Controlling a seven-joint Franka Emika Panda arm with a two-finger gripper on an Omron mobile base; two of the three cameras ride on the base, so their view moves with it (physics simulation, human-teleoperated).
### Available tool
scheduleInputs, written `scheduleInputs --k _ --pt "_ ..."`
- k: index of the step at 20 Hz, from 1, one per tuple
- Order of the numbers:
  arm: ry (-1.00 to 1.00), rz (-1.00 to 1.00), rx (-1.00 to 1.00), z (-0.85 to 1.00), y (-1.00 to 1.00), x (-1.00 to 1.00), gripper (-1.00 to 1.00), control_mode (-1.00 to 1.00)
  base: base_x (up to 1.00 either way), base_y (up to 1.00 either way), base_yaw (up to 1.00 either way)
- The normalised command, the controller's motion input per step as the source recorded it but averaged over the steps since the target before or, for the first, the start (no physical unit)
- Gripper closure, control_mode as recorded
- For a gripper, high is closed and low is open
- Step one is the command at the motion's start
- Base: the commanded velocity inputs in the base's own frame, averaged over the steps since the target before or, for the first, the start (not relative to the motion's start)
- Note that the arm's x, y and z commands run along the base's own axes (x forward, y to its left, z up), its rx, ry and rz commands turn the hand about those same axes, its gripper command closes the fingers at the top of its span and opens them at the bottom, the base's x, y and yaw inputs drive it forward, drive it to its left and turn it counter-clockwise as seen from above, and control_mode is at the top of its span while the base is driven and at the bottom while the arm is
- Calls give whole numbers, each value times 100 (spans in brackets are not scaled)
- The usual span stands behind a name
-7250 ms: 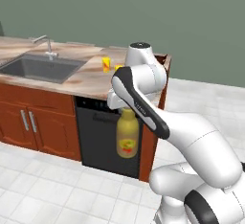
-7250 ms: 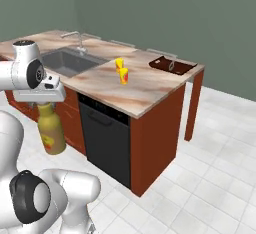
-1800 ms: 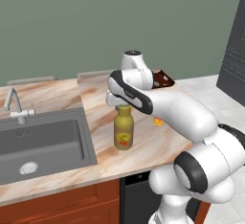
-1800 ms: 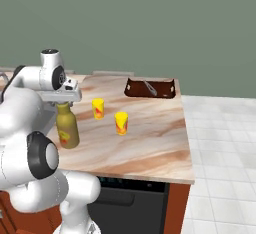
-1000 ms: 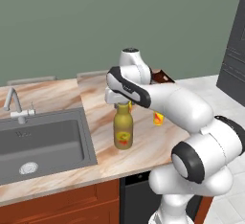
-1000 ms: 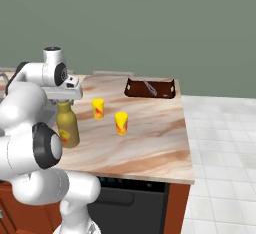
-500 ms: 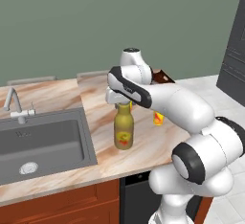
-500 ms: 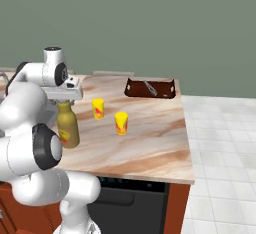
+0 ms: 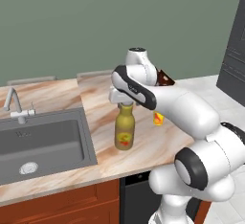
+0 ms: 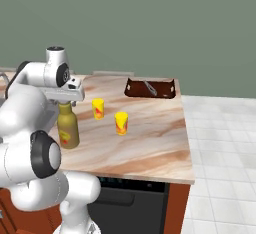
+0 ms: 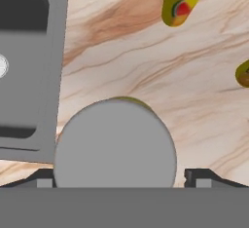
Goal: Place the drinks on the dining counter in a tight cluster.
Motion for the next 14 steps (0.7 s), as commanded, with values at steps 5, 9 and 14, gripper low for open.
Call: scheduleInputs --k 5,9,14 --pt "0 -5 3 15 -2 -7 -100 -100 0 0 0" --pt "0 -6 1 14 0 -12 -100 -100 0 0 0" --pt "0 -6 0 10 0 -23 -100 -100 0 0 0"
